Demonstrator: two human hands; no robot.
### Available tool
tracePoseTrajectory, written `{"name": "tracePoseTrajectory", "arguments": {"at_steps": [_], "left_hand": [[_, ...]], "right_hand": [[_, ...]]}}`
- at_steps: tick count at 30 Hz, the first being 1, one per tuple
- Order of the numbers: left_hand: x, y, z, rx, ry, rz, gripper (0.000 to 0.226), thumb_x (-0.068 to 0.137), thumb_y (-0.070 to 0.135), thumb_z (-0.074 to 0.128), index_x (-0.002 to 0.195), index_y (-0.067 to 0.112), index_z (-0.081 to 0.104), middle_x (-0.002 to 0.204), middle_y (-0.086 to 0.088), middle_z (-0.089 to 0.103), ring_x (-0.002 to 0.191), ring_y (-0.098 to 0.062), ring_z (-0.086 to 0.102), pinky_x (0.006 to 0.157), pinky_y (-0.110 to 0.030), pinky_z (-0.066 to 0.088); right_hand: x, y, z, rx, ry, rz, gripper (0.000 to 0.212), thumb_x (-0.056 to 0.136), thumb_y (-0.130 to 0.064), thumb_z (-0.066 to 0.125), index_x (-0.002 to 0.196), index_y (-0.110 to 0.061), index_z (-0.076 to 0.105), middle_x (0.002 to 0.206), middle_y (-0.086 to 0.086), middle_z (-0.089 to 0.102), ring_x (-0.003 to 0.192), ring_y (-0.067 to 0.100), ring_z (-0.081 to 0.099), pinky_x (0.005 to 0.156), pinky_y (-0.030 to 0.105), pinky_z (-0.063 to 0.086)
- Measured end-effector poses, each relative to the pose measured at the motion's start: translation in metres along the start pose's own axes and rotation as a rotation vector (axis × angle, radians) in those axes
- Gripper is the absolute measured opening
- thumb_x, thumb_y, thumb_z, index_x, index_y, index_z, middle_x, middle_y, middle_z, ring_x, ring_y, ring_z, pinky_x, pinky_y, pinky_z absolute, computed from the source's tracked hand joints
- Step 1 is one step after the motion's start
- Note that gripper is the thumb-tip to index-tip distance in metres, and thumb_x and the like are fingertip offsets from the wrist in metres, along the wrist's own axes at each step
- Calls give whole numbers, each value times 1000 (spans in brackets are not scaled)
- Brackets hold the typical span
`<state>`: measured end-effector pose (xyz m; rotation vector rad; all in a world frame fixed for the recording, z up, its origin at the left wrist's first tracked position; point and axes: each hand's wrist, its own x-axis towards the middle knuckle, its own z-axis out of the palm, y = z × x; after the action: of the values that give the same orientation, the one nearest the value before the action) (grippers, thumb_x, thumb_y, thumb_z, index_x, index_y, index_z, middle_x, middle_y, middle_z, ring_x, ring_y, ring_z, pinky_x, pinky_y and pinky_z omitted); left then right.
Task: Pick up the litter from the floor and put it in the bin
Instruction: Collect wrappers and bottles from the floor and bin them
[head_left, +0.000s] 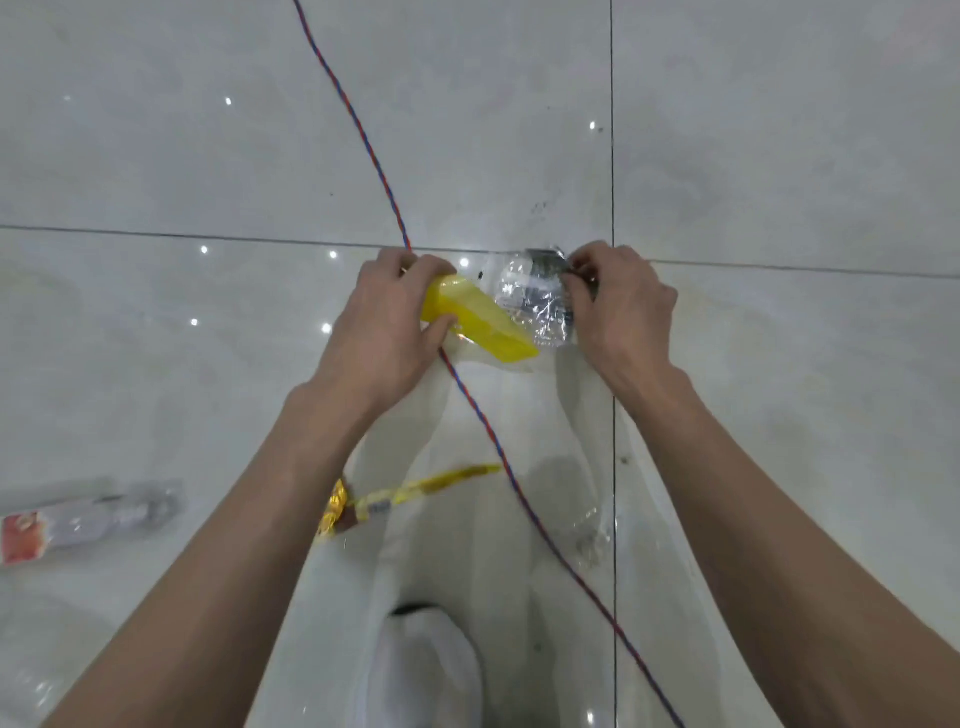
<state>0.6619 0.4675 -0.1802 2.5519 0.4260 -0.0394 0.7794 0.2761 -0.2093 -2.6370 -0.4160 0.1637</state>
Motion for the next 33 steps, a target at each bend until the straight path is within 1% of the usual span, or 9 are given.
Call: {"name": "tracePoseTrajectory", "arguments": {"at_steps": [2, 6, 9, 11, 16, 21, 24, 29, 33], "left_hand": [[-19, 16, -25, -15, -9, -12, 42, 87, 24, 67, 127, 23, 56, 124, -10, 49, 115, -29, 46, 96, -41, 42], [-63, 60, -88, -25, -13, -61, 38, 90, 22, 63, 127, 23, 56, 126, -7, 49, 117, -26, 46, 92, -35, 42], [-84, 101, -137, -35, -29, -68, 37, 91, 19, 62, 127, 21, 56, 126, -7, 49, 116, -26, 48, 89, -25, 35], [-94, 130, -172, -36, -29, -65, 37, 91, 20, 62, 127, 20, 56, 126, -7, 49, 116, -25, 48, 90, -21, 32], [-124, 209, -263, -41, -25, -31, 36, 92, 24, 62, 127, 20, 56, 125, -6, 49, 115, -25, 48, 87, -26, 38], [-161, 292, -353, -32, -10, 14, 35, 92, 25, 62, 127, 21, 56, 124, -5, 49, 114, -24, 48, 86, -25, 37], [-188, 336, -398, -12, -9, 39, 35, 92, 24, 62, 126, 21, 57, 123, -5, 50, 113, -24, 49, 86, -24, 36], [-233, 386, -440, 35, 26, 89, 35, 93, 25, 62, 127, 21, 56, 124, -4, 50, 114, -23, 48, 83, -24, 34], [-265, 406, -441, 46, 9, 116, 36, 93, 26, 61, 128, 21, 55, 125, -4, 49, 115, -22, 48, 82, -25, 35]], "right_hand": [[-18, -6, -30, 27, 19, 24, 15, 94, -29, 57, 108, -26, 64, 105, -2, 64, 104, 23, 57, 84, 38, 32], [-63, -31, -100, 65, -15, 101, 14, 95, -30, 58, 106, -27, 64, 106, -2, 65, 103, 23, 59, 86, 38, 35], [-87, -52, -162, 54, -21, 128, 14, 95, -30, 58, 107, -26, 64, 105, -1, 65, 102, 23, 59, 87, 38, 35], [-99, -67, -206, 50, -8, 137, 14, 96, -30, 57, 107, -27, 64, 105, -2, 65, 102, 22, 59, 87, 38, 34], [-131, -107, -320, 82, 48, 137, 13, 96, -31, 57, 107, -27, 63, 100, -5, 65, 98, 19, 59, 86, 39, 37], [-169, -139, -434, 134, 125, 159, 12, 96, -30, 58, 105, -26, 63, 98, -4, 64, 95, 20, 58, 83, 38, 37], [-195, -155, -489, 163, 151, 163, 11, 96, -29, 58, 105, -25, 63, 97, -3, 63, 94, 22, 59, 84, 40, 40], [-242, -165, -549, 211, 223, 189, 12, 95, -29, 58, 105, -25, 63, 97, -4, 62, 94, 21, 58, 84, 40, 39], [-287, -160, -565, 239, 280, 238, 12, 95, -29, 59, 104, -24, 64, 97, -3, 62, 95, 21, 58, 85, 39, 36]]}}
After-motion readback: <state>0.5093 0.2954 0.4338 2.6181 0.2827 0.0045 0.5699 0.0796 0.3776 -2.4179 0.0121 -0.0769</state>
